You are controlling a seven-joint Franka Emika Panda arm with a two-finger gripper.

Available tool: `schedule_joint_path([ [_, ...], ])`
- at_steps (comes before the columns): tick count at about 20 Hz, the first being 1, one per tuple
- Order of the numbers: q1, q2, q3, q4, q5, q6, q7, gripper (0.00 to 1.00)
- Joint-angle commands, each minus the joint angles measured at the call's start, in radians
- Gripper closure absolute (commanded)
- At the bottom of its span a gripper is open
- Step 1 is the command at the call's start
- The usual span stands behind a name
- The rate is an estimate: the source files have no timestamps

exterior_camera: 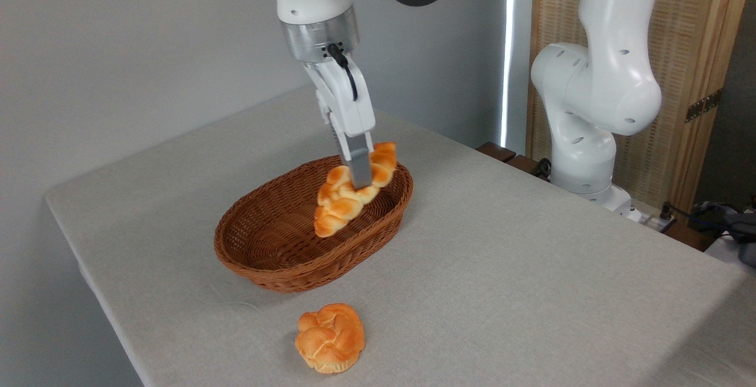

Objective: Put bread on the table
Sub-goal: 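Lift the braided roll up out of the basket over its rim, then lower the braided roll onto the table beside the basket and release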

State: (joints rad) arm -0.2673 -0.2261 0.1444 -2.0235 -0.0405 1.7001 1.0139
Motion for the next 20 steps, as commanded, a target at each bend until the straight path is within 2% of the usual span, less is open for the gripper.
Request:
schedule_joint_path([
  [1, -0.013, -0.032, 0.060, 0.009, 0.109, -0.065, 0.196, 0.63],
  [2, -0.015, -0.033, 0.076, 0.008, 0.135, -0.077, 0.259, 0.63],
  [4, -0.015, -0.038, 0.112, 0.008, 0.148, -0.082, 0.322, 0.63],
  [9, -0.016, -0.035, 0.147, -0.015, 0.149, -0.054, 0.327, 0.62],
  [11, -0.016, -0.033, 0.149, -0.030, 0.149, -0.048, 0.327, 0.58],
  [13, -0.016, -0.030, 0.149, -0.035, 0.151, -0.045, 0.328, 0.47],
  [17, -0.018, -0.027, 0.147, -0.052, 0.227, -0.043, 0.353, 0.34],
  [20, -0.018, -0.027, 0.149, -0.052, 0.229, -0.042, 0.397, 0.30],
])
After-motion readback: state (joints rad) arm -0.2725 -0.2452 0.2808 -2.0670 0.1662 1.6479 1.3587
